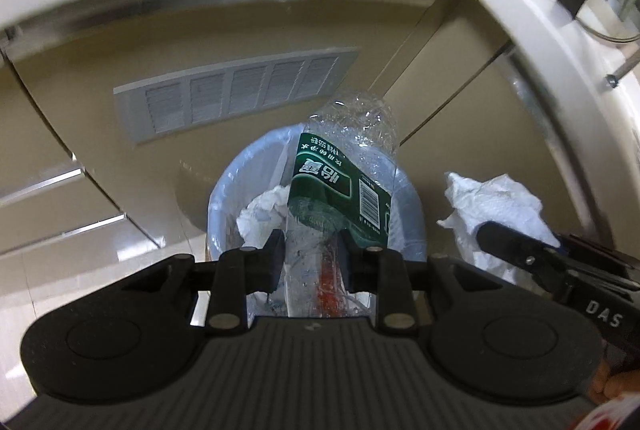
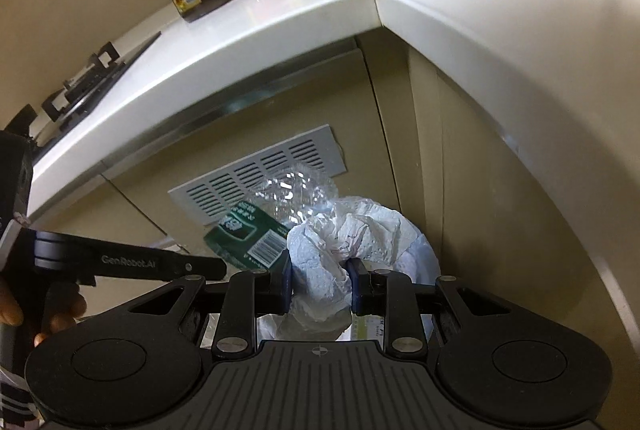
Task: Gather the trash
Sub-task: 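Open the right tool to drop the tissue while the left tool releases the bottle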
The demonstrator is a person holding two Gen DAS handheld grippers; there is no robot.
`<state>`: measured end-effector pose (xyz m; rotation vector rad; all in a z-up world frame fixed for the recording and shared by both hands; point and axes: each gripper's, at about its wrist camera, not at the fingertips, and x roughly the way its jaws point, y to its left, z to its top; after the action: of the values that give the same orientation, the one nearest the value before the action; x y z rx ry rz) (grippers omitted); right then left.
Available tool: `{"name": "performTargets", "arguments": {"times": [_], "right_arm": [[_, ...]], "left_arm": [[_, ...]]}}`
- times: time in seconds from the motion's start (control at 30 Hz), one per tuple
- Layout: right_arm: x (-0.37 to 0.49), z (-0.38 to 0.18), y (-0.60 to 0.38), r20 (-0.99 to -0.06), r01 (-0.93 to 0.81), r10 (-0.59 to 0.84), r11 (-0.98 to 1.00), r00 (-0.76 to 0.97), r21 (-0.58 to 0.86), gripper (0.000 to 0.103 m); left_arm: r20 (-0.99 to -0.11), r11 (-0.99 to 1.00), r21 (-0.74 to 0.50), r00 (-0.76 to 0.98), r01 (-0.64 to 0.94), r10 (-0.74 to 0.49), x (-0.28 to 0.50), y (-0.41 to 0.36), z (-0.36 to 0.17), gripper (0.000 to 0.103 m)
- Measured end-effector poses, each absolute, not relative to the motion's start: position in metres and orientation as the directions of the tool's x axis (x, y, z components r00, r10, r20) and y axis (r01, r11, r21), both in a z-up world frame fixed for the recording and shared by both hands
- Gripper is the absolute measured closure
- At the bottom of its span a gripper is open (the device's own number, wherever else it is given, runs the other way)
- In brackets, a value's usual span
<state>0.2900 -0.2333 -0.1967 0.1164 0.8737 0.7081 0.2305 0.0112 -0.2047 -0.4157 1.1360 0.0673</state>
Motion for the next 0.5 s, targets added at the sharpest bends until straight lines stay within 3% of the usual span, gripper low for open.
{"name": "performTargets", "arguments": {"times": [0.5], "right_arm": [[0.307, -0.231, -0.23, -0.705, -0.47, 0.575, 0.799, 0.416, 0.374, 0.076]], "left_arm": [[-0.933, 0.809, -0.341, 0.275, -0.479, -0.23, 0.253, 0.029, -0.289, 0.078]]}}
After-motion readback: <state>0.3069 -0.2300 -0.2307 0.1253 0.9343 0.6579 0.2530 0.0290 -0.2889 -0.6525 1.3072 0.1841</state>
